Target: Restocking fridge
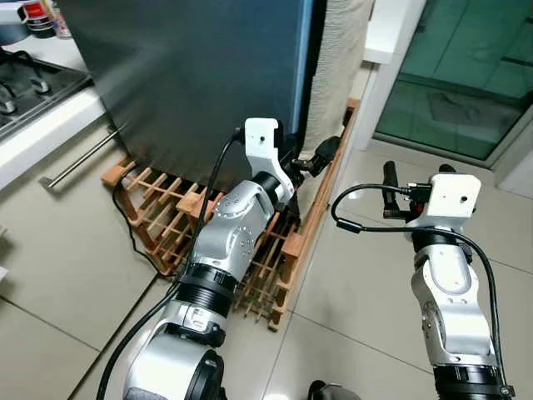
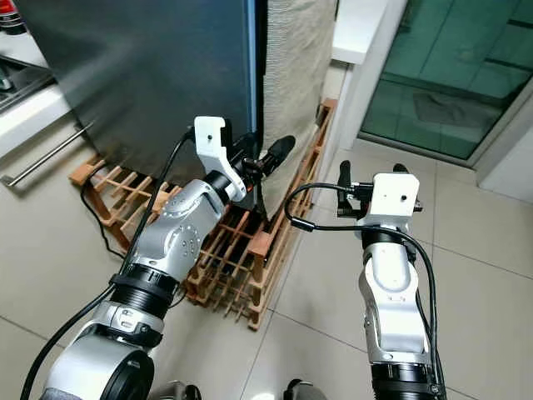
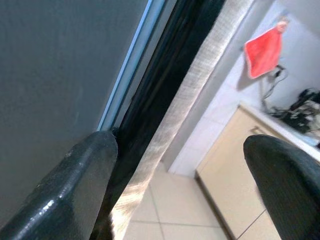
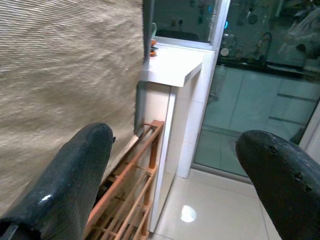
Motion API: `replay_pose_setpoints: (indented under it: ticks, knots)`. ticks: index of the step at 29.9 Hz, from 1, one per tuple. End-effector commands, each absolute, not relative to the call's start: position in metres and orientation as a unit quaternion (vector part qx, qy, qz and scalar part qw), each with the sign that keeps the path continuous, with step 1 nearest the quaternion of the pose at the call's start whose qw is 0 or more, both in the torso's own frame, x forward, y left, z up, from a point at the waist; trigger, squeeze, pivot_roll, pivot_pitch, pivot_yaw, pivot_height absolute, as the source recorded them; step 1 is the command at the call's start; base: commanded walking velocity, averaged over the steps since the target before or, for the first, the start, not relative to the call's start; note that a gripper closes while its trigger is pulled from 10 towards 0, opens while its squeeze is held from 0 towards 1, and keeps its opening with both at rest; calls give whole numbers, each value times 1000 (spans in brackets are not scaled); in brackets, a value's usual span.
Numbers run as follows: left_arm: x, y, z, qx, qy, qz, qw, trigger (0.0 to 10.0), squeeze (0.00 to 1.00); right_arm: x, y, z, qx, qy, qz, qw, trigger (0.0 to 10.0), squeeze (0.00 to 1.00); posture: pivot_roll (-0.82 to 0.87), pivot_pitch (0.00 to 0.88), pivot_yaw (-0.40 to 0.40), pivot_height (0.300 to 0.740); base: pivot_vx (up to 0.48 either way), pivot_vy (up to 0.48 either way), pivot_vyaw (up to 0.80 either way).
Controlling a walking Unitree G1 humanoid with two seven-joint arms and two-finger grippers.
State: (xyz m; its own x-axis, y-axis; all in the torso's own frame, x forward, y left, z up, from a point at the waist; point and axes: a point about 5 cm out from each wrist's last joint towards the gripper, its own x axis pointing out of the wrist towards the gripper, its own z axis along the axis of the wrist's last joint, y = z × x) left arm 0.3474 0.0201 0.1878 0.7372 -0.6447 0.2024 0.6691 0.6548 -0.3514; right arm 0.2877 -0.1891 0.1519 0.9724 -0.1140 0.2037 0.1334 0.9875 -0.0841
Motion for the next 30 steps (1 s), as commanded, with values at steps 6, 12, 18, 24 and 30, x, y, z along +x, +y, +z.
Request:
replay_pose_setpoints:
  ticks: [6, 12, 18, 24, 30]
  knots:
    - [307, -47, 218, -289, -61, -500, 814, 10000, 0, 288, -192, 151, -45, -96, -65, 992, 10000, 0, -170, 60, 14, 740, 0, 0, 0]
    - [304, -44, 223, -300, -69, -512, 802, 10000, 0, 288, -193, 150, -48, -95, -65, 992, 10000, 0, -171, 55, 13, 740, 0, 0, 0]
    - [329, -6, 216, -262, -74, -382, 883, 10000, 0, 288, -194, 151, -49, -98, -70, 992, 10000, 0, -167, 49, 17, 740, 0, 0, 0]
    - [326, 32, 228, -230, -115, -332, 908, 10000, 0, 287, -196, 150, -49, -100, -72, 991, 10000, 0, -158, 45, 15, 740, 0, 0, 0]
    - [319, 39, 234, -225, -128, -322, 911, 10000, 0, 286, -195, 147, -49, -96, -68, 992, 10000, 0, -149, 41, 11, 740, 0, 0, 0]
